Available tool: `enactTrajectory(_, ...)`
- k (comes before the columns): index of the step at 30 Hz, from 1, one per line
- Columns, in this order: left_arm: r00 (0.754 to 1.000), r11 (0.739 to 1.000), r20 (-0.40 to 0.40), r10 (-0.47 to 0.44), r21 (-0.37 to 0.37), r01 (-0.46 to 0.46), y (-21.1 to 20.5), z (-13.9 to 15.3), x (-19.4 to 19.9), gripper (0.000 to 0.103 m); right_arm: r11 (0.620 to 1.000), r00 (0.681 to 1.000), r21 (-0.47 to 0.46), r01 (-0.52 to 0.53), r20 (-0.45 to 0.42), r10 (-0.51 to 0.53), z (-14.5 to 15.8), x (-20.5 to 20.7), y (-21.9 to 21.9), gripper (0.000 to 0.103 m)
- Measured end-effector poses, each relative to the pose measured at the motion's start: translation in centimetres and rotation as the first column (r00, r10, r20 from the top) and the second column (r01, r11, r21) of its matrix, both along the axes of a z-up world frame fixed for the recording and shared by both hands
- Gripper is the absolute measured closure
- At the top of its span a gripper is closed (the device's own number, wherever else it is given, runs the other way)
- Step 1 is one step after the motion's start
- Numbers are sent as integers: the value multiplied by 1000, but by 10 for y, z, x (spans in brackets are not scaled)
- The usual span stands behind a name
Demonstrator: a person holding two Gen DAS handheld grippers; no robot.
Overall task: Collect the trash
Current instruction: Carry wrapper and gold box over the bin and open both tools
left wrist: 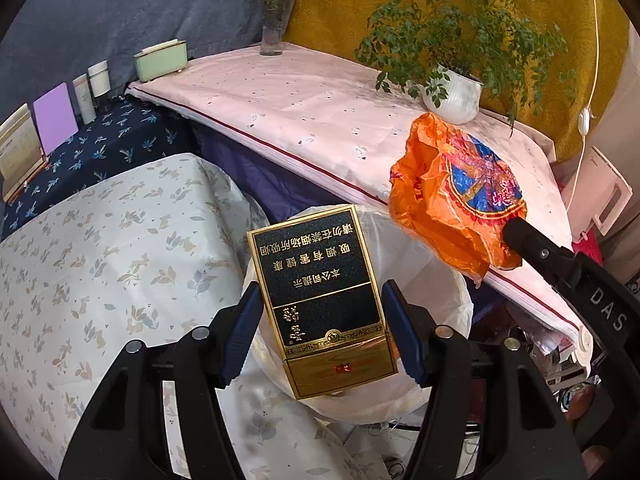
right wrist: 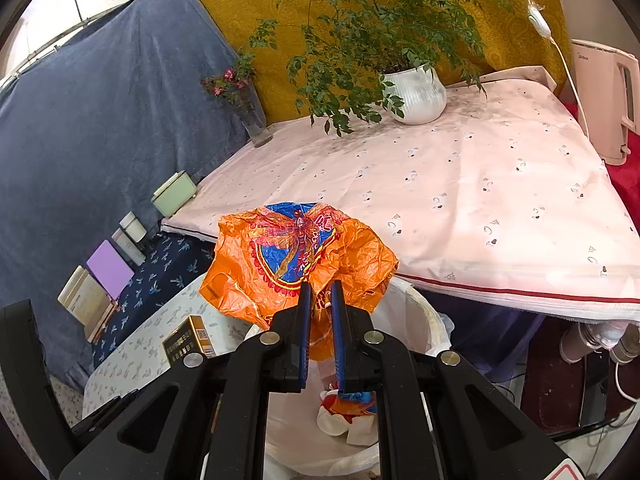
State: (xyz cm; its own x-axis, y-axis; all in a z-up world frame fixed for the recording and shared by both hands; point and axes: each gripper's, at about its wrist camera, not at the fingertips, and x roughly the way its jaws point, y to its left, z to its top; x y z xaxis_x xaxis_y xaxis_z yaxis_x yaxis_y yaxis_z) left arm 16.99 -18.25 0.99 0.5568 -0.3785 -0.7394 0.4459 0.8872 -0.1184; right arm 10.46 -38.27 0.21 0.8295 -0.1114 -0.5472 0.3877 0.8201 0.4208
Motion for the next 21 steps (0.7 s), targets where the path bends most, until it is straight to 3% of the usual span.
enactTrajectory(6, 1000, 1000, 3, -18, 6, 18, -5, -3, -2, 43, 1000, 1000, 6, 0, -4, 0, -2, -1, -3, 93)
enactTrajectory(10, 1000, 1000, 19, 3, 5, -3, -4, -3, -3, 28, 1000, 1000, 15, 0, -10, 0, -5, 1, -3, 87)
enactTrajectory(21, 1000, 999, 24, 19, 28, -20, 1, -5, -2, 25, 999, 999, 11, -33, -27, 33, -9, 6, 5, 82)
